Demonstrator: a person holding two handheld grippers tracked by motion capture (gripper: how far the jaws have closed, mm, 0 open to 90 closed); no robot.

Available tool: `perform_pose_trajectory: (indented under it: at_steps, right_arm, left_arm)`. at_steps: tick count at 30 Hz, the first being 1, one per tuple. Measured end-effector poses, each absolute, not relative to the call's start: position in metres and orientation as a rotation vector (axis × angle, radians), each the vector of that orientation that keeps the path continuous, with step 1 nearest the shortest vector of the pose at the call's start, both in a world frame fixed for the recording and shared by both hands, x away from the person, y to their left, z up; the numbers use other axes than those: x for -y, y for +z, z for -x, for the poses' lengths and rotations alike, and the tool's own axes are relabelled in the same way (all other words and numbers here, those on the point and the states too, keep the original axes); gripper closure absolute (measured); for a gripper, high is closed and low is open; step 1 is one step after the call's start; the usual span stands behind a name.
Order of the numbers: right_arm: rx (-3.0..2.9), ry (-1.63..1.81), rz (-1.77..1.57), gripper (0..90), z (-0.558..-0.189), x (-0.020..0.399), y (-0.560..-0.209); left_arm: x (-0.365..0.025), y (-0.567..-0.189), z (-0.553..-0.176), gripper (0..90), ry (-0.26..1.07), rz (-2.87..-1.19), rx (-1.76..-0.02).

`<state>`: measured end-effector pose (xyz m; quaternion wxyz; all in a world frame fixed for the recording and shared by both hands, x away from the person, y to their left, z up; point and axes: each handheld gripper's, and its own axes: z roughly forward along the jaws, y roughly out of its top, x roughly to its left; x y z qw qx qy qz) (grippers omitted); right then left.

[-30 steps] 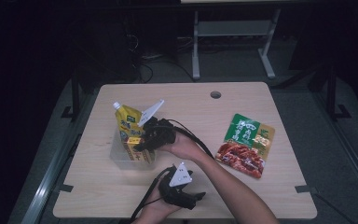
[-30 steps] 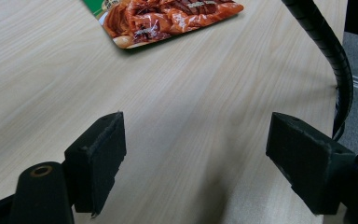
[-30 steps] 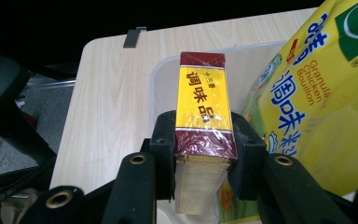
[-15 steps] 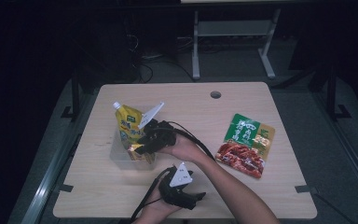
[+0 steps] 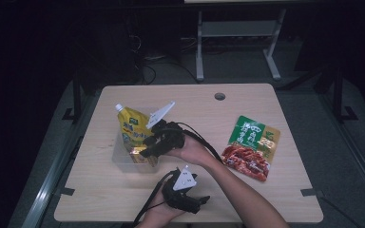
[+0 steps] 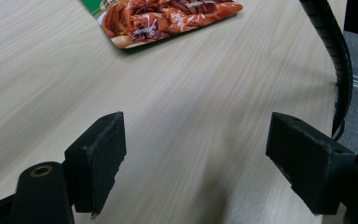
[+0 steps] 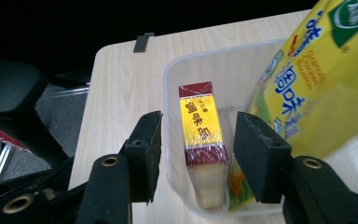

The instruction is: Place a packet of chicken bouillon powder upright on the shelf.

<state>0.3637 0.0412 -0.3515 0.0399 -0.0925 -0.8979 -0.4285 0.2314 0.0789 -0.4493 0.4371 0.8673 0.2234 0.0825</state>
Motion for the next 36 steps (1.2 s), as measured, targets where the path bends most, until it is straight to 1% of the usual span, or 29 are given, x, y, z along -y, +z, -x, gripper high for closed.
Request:
perform_pose_trajectory:
  at_steps: [3,16,22,25,34,36]
  right_arm:
    - [2.745,-1.329,0.294,50.0,-0.363,-0.034,-0.349]
    - [2.748,-1.357,0.350,47.5,-0.360,0.000,-0.345]
    - [2.739,-1.371,0.412,45.7,-0.362,0.018,-0.343]
    - [2.734,-1.374,0.446,43.9,-0.363,0.028,-0.343]
    - [2.690,-1.394,0.612,34.7,-0.366,0.060,-0.346]
    - [2.688,-1.395,0.631,34.5,-0.366,0.066,-0.347]
  left_arm:
    - [-0.080,-0.449,-0.233,19.5,0.223,-2.172,-0.538]
    - [-0.078,-0.449,-0.234,19.6,0.199,-2.140,-0.564]
    - [-0.081,-0.446,-0.236,19.6,0.220,-2.158,-0.534]
    - [-0.082,-0.444,-0.238,19.6,0.225,-2.156,-0.536]
    - [-0.086,-0.440,-0.242,19.4,0.224,-2.130,-0.547]
    - [-0.087,-0.439,-0.242,19.2,0.223,-2.134,-0.544]
